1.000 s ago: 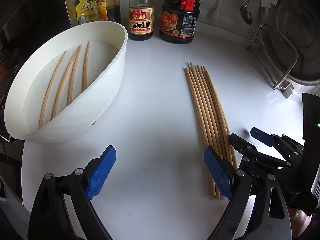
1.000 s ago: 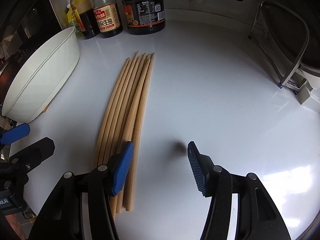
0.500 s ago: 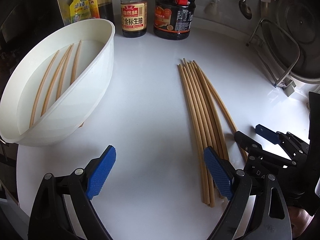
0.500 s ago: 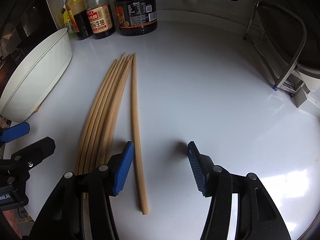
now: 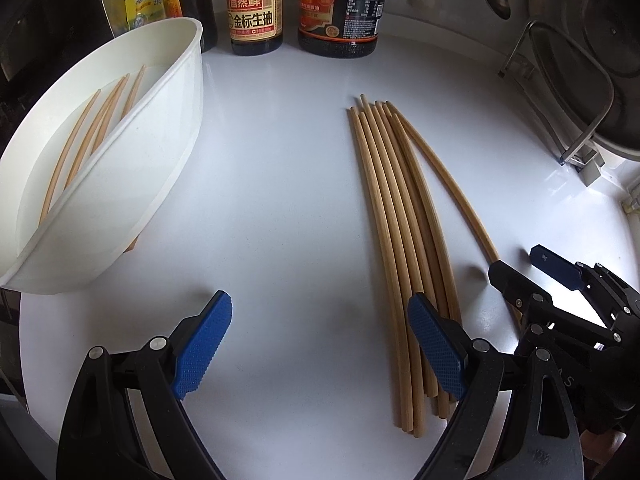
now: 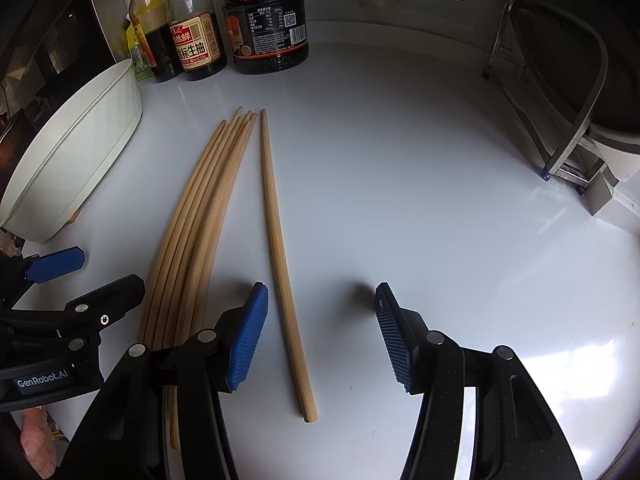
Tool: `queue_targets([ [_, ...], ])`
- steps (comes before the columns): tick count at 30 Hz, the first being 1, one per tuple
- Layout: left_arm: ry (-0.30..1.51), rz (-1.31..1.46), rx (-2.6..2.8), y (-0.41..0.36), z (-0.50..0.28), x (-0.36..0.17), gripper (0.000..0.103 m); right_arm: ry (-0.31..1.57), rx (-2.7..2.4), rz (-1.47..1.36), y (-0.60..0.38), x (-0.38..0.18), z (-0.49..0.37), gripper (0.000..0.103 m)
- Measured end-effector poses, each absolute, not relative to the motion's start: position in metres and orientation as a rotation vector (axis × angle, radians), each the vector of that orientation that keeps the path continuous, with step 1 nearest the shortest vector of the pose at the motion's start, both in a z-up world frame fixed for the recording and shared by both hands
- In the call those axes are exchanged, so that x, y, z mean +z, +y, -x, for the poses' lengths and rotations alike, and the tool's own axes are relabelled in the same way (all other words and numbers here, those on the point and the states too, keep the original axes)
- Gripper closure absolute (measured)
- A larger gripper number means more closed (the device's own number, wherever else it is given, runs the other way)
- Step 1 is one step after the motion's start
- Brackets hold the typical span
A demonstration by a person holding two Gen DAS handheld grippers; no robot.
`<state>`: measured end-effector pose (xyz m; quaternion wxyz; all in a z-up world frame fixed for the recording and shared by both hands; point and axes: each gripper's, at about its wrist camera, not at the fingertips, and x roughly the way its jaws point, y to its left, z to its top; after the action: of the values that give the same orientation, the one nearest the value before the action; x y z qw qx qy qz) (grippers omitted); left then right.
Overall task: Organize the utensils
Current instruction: 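Lower both open tools over the chopstick bundle and separate single chopsticks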
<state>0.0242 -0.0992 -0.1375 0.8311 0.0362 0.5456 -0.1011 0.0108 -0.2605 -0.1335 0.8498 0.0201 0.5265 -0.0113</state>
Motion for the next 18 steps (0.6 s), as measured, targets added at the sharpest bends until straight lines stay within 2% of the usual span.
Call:
queue_targets([
  [18,1.147,-0.113,-0.168,-0.0944,-0.0303,-0.1456,0.011,1.1,-0.042,-0.045,-0.2656,-0.1363,-0.0121,0.049],
])
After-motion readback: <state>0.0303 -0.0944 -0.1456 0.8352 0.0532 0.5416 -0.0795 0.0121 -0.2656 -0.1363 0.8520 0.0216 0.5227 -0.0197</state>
